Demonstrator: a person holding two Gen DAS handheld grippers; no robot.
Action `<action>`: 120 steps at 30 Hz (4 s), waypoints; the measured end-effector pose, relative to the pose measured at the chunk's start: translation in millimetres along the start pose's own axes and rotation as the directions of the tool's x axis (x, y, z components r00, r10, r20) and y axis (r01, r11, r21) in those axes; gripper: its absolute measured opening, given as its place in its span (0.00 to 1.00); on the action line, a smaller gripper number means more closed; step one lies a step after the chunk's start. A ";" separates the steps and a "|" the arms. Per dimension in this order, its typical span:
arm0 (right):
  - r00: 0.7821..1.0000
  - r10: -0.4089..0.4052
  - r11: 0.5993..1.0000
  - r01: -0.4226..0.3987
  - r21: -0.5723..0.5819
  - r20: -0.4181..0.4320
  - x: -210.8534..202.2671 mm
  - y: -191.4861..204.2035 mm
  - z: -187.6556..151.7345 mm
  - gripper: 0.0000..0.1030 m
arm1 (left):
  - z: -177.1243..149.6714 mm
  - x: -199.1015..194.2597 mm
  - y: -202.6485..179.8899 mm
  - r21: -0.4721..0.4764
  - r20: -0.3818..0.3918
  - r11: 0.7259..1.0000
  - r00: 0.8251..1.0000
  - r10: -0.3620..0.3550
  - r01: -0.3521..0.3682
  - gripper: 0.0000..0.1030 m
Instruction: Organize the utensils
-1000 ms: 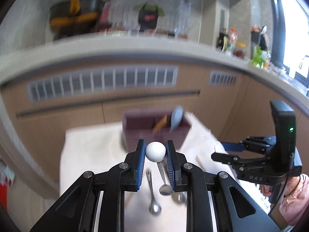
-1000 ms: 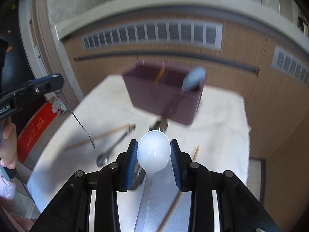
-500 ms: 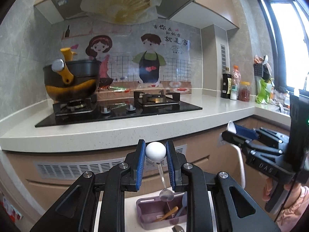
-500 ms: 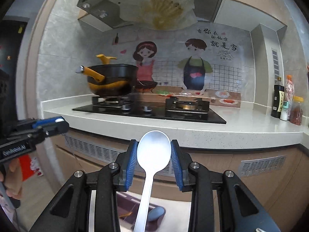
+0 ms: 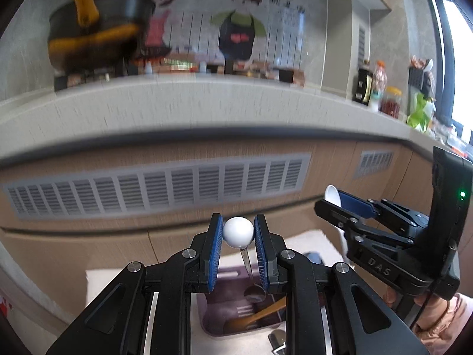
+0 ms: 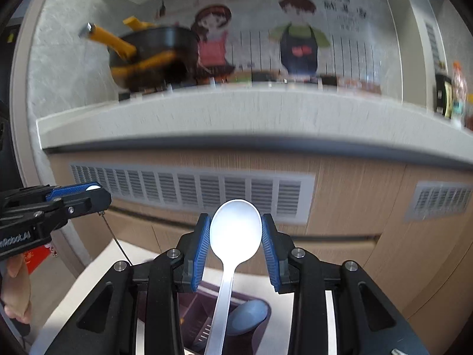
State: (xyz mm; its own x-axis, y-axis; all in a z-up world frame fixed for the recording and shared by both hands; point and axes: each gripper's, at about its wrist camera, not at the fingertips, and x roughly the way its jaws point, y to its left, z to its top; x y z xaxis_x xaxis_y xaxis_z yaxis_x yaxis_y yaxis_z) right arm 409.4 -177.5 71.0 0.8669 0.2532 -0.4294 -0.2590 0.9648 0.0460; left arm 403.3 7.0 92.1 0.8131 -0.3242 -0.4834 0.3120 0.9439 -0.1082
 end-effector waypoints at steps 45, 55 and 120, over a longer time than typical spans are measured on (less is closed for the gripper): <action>0.893 -0.095 0.995 0.072 -0.069 -0.441 -78.8 -3.6 -198.3 1.00 | -244.5 -52.6 34.0 -0.139 -0.506 0.986 0.863 0.010 -0.093 0.66; 0.878 -0.106 0.991 0.055 -0.122 -0.466 -69.0 18.4 -200.8 1.00 | -247.2 -52.1 -9.7 -0.232 -0.525 0.970 0.829 -0.192 0.077 0.70; 0.882 0.123 0.992 -0.105 0.064 -0.455 -61.0 10.9 -171.1 0.04 | -240.4 -45.8 -17.6 -0.169 -0.455 0.984 0.890 -0.027 -0.057 0.60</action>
State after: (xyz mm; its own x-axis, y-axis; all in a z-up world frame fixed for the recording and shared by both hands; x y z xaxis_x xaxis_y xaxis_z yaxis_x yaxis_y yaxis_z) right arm 280.8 -194.6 -56.6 0.5387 0.3091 -0.7838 -0.3207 0.9355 0.1485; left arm 242.5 20.3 -92.7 0.4915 -0.2850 -0.8229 0.1771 0.9579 -0.2259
